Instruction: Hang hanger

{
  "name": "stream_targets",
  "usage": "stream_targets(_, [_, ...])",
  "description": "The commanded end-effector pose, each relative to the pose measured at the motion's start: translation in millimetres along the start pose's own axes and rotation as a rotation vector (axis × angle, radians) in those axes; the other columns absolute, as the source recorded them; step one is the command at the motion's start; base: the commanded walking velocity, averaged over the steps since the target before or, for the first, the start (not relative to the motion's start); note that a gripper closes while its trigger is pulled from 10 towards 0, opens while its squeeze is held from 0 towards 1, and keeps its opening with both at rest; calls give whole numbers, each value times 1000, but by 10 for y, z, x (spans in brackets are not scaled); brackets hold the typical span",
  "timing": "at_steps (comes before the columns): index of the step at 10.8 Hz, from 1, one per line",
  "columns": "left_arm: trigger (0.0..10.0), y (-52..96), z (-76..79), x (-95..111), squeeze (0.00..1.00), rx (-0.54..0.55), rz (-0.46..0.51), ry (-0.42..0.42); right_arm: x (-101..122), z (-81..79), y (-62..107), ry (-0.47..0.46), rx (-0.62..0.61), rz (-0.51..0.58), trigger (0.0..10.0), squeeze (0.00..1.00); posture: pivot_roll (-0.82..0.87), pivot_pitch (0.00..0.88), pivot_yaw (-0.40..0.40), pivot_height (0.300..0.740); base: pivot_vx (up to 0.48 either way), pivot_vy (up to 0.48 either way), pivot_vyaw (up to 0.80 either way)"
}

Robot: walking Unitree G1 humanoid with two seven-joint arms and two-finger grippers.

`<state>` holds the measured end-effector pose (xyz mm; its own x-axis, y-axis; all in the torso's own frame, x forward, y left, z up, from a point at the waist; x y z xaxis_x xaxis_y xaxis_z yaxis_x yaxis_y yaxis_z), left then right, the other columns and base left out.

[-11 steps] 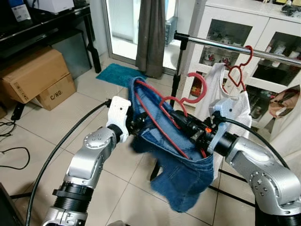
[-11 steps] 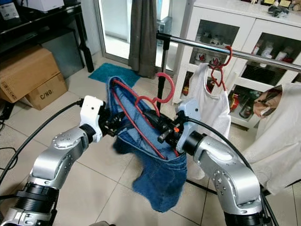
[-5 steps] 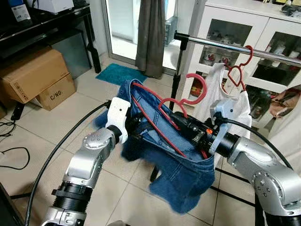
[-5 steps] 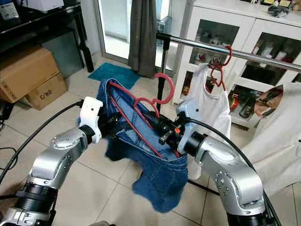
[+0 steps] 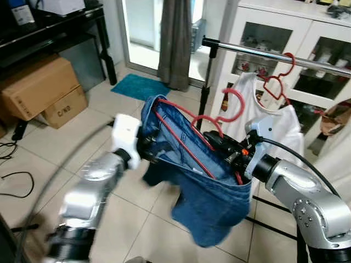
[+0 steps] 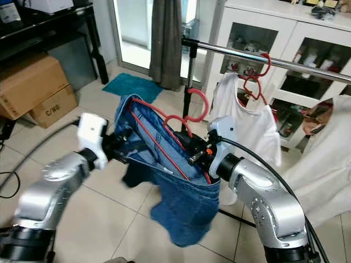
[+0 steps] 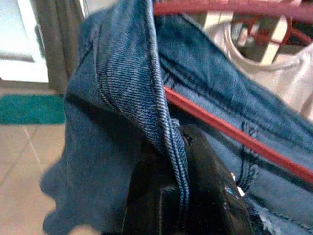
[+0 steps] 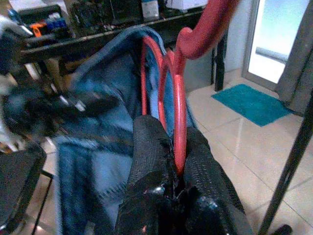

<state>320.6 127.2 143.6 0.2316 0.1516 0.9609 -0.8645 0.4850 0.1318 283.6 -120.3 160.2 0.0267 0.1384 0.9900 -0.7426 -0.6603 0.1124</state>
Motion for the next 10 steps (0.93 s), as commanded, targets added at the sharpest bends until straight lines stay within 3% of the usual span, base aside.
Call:
stream_targets(1, [0,64,-85,202,0,25,58,-31,-70,79,54,53,-44,-47,0,0,-47,0,-20,740,0,0,0])
stream_targets(3, [0,101,-273,528,0,110,157,-61,-192,13,118,132,20,-109,0,0,-44,0,-22,740,0,0,0])
stream_targets(4, [0,121,-368,675,0,142,195,-85,-195,-136,174,201,157,-109,0,0,-46,0,-15,740,0,0,0])
stream_targets(7, [0,140,-661,1055,0,250,298,-127,-212,-272,324,195,310,-109,0,0,-49,0,-8,740,0,0,0])
stream_targets(8, [0,168,-858,1230,0,354,386,-74,-213,-281,404,189,353,-103,0,0,-50,0,-8,740,0,0,0])
stream_targets(10, [0,213,-1154,1163,0,523,415,46,-100,-272,459,122,365,-18,0,0,-51,0,-6,740,0,0,0])
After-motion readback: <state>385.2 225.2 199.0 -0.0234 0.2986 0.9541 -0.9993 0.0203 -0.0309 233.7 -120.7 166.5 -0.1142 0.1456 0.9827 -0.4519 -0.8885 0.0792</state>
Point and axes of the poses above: a point about 5 cm out from each wrist's last joint towards the gripper, its own y axis pointing back from the gripper into the wrist, its own x axis along the axis of the wrist's last joint, z = x × y, the point moved 3 cm from there along -y, pointing out of the wrist towards the gripper, and after that the axes turned 13 degrees about y, right-handed, at the moved point
